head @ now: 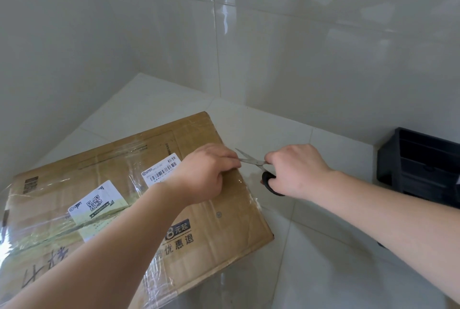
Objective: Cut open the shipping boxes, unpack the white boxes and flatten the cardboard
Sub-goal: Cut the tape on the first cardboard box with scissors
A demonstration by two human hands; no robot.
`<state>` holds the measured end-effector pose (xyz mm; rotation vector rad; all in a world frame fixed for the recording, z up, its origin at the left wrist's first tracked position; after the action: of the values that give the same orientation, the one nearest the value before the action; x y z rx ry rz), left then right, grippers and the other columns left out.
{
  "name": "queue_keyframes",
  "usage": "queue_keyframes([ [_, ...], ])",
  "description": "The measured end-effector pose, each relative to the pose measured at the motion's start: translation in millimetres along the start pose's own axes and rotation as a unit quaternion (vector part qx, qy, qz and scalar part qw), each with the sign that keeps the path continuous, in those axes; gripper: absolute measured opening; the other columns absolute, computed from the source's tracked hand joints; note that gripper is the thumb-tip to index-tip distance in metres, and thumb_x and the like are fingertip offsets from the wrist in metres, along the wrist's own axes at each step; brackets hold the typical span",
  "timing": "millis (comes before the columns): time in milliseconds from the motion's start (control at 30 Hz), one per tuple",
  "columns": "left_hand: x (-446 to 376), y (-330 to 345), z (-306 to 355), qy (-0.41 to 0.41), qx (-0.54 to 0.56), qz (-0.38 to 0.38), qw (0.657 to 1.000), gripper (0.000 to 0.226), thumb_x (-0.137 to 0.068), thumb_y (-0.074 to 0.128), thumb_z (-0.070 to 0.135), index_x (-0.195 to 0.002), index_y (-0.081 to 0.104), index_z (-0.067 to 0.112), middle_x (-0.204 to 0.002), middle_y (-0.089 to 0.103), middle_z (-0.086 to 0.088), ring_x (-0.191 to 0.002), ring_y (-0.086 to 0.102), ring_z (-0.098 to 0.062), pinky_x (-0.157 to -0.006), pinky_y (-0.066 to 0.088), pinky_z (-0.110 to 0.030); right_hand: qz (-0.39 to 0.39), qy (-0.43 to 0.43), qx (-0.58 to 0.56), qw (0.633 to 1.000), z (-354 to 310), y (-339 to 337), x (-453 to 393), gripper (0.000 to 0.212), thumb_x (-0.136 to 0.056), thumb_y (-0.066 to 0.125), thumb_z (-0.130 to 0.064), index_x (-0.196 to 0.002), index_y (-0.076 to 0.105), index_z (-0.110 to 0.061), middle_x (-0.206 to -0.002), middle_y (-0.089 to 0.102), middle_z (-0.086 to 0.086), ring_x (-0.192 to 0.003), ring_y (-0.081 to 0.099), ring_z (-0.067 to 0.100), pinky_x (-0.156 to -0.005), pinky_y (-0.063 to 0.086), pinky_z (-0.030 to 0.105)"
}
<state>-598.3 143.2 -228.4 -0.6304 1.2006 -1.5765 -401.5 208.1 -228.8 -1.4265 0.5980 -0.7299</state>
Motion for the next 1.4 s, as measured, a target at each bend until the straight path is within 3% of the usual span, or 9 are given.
queue_keyframes([
  [167,-1,6,5,0.011,-0.025,-0.024,0.999,0.053,-0.072,0.047,-0.013,-0.112,0.071,0.012,-0.117,0.064,-0.009,-0.114,0.054,-0.033,-0.099,0.042,-0.046,-0.014,-0.011,-0.004,1.000,5,2,34,0.019,-0.078,0.051,-0.041,-0.076,0.048,-0.022,-0.074,0.060,0.001,-0.077,0.061,0.031,-0.055,0.026,0.030],
  [267,0,9,9,0.019,-0.022,-0.041,0.999,0.052,-0.069,0.046,-0.013,-0.107,0.073,0.010,-0.110,0.067,-0.006,-0.108,0.056,-0.033,-0.101,0.040,-0.042,-0.023,-0.014,0.008,1.000,9,6,61,0.027,-0.078,0.049,-0.045,-0.087,0.057,-0.021,-0.078,0.064,0.003,-0.078,0.062,0.032,-0.056,0.029,0.030],
  [400,-5,11,15,0.012,-0.015,-0.037,0.999,0.043,-0.063,0.045,-0.012,-0.091,0.074,0.004,-0.097,0.067,-0.010,-0.096,0.059,-0.034,-0.091,0.045,-0.042,-0.044,-0.027,0.005,0.999,7,13,89,0.029,-0.081,0.044,-0.046,-0.088,0.055,-0.021,-0.080,0.065,0.002,-0.074,0.061,0.031,-0.056,0.030,0.031],
  [700,0,8,22,-0.013,-0.009,-0.004,1.000,0.041,-0.067,0.042,-0.007,-0.087,0.075,0.005,-0.096,0.069,-0.008,-0.095,0.062,-0.031,-0.077,0.052,-0.041,-0.066,-0.032,0.010,0.997,8,11,121,0.032,-0.085,0.038,-0.047,-0.092,0.054,-0.021,-0.081,0.063,0.001,-0.074,0.059,0.030,-0.056,0.031,0.032],
  [833,-4,8,25,-0.032,-0.016,-0.016,0.999,0.035,-0.070,0.044,-0.008,-0.086,0.072,0.005,-0.098,0.067,-0.005,-0.098,0.060,-0.029,-0.080,0.049,-0.036,-0.066,-0.028,0.005,0.997,10,10,130,0.033,-0.086,0.038,-0.047,-0.094,0.056,-0.021,-0.083,0.064,0.001,-0.074,0.060,0.030,-0.056,0.030,0.032],
  [967,-6,12,24,-0.059,-0.026,-0.020,0.998,0.030,-0.073,0.046,-0.006,-0.085,0.069,0.009,-0.098,0.065,0.001,-0.099,0.056,-0.021,-0.075,0.040,-0.026,-0.075,-0.022,0.017,0.997,0,8,123,0.022,-0.086,0.042,-0.041,-0.082,0.047,-0.020,-0.081,0.064,0.002,-0.073,0.060,0.031,-0.053,0.025,0.032],
  [1100,-6,12,24,-0.062,-0.029,-0.037,0.997,0.030,-0.074,0.045,-0.003,-0.086,0.068,0.012,-0.100,0.063,0.004,-0.100,0.055,-0.018,-0.074,0.040,-0.026,-0.059,-0.022,0.027,0.998,-3,3,111,0.012,-0.081,0.049,-0.032,-0.079,0.046,-0.021,-0.079,0.066,0.003,-0.071,0.060,0.031,-0.045,0.010,0.029],
  [1200,-7,12,25,-0.065,-0.031,-0.043,0.996,0.029,-0.075,0.045,-0.001,-0.087,0.067,0.014,-0.101,0.062,0.005,-0.102,0.054,-0.016,-0.074,0.040,-0.026,-0.049,-0.032,0.035,0.998,-6,0,101,0.015,-0.080,0.048,-0.031,-0.084,0.055,-0.018,-0.081,0.067,0.006,-0.073,0.063,0.033,-0.046,0.011,0.030],
  [1400,-10,12,24,-0.076,-0.048,-0.061,0.994,0.030,-0.077,0.044,0.001,-0.090,0.066,0.017,-0.103,0.060,0.008,-0.103,0.051,-0.013,-0.075,0.039,-0.024,-0.040,-0.037,0.047,0.997,0,9,115,0.021,-0.080,0.050,-0.039,-0.073,0.042,-0.021,-0.069,0.062,0.002,-0.062,0.059,0.029,-0.049,0.016,0.031],
])
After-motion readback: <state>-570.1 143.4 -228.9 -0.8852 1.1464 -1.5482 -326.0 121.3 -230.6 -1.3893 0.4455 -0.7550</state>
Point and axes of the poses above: each hand's wrist, its own x-axis away from the middle knuckle, its own y-axis out of the palm, z = x × y, the point moved 1 cm from there along -x, towards the middle knuckle
